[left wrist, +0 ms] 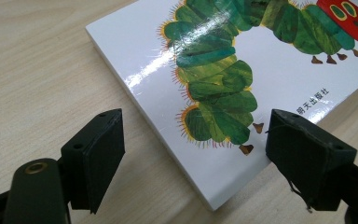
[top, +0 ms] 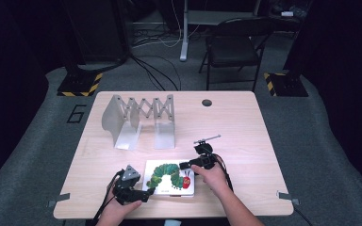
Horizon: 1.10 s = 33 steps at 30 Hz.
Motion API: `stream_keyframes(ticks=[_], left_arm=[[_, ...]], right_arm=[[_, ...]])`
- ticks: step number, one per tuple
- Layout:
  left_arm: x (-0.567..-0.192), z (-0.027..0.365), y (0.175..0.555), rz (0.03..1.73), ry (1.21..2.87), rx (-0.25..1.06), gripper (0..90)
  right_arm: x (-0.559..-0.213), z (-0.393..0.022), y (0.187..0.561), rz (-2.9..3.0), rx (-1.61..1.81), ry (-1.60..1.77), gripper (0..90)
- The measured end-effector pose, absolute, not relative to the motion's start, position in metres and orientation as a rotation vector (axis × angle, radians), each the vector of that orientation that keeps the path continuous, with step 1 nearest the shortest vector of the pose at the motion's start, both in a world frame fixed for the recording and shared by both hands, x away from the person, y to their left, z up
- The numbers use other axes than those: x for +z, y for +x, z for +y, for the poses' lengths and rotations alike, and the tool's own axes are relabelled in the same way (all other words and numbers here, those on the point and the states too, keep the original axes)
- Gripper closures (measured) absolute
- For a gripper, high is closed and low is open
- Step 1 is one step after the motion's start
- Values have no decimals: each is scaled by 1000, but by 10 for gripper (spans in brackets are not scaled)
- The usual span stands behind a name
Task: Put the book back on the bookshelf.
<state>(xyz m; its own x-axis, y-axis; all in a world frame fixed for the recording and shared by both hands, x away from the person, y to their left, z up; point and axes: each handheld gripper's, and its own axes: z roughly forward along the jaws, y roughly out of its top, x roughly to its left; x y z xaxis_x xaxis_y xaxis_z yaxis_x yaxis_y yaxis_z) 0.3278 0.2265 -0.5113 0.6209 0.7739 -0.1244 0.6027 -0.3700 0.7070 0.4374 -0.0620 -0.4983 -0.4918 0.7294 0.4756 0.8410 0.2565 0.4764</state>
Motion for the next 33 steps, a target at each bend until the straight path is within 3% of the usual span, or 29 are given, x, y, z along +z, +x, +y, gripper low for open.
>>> stream_keyframes(ticks=[33], left_arm=[[-516, 222, 330, 1075, 2076, 234, 155]], right_arm=[[-473, -57, 424, -2417, -1150, -1455, 426]])
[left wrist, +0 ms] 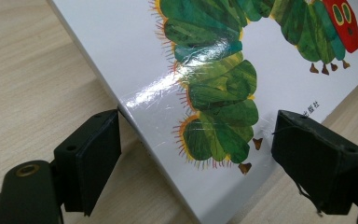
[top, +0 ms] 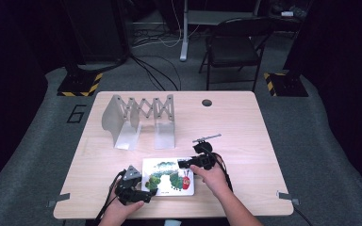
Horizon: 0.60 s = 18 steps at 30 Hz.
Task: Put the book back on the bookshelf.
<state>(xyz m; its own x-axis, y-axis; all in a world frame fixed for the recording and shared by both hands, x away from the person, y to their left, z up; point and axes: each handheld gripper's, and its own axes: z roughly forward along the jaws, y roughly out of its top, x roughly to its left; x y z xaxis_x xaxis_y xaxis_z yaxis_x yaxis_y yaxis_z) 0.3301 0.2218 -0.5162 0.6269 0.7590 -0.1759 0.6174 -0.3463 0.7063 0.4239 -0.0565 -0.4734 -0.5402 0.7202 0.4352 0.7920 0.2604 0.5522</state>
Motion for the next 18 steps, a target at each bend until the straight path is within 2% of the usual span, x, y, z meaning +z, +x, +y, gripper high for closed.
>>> stream_keyframes(ticks=[7, 13, 18], left_arm=[[-516, 220, 331, 1080, 2074, 207, 170], [-514, 218, 330, 1100, 2081, 205, 186], [-510, 222, 331, 1146, 2029, 185, 256]], right_arm=[[-466, -53, 419, -2469, -1153, -1438, 431], [-463, -53, 417, -2505, -1141, -1435, 472], [-459, -53, 416, -2495, -1157, -1436, 491]])
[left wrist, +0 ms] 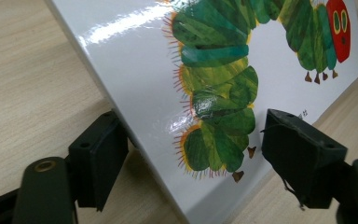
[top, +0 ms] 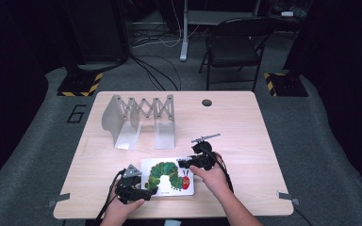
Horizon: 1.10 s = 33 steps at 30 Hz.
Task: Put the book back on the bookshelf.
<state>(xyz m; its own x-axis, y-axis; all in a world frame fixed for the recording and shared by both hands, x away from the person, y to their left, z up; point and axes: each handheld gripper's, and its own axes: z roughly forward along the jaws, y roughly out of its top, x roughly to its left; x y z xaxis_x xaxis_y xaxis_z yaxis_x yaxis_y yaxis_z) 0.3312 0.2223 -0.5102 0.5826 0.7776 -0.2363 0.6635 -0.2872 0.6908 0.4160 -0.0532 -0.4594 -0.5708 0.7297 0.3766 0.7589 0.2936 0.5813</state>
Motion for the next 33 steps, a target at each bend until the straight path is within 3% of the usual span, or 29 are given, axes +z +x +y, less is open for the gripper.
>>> stream_keyframes(ticks=[15, 33], left_arm=[[-495, 231, 338, 1175, 2020, 254, 436], [-491, 233, 342, 1106, 2036, 331, 471]], right_arm=[[-442, -54, 411, -2502, -1241, -1407, 535], [-434, -51, 406, -2515, -1309, -1372, 446]])
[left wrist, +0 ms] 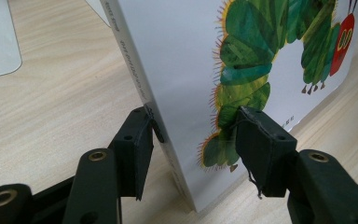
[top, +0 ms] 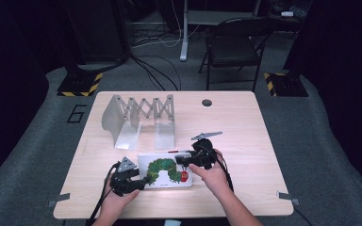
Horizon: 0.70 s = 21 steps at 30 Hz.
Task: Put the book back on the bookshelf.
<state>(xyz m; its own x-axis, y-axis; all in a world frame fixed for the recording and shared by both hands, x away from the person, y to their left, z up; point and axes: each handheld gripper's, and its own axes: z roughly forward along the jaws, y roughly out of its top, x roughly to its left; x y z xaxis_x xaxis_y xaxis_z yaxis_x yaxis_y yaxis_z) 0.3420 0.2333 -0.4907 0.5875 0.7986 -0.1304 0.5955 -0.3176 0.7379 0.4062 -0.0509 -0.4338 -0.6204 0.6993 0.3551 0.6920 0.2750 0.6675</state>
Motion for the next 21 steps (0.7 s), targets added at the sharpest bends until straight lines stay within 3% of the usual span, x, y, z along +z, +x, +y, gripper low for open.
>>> stream_keyframes(ticks=[21], left_arm=[[-489, 240, 335, 1053, 2050, 307, 488]], right_arm=[[-432, -57, 394, 2534, 1332, 1353, 464]])
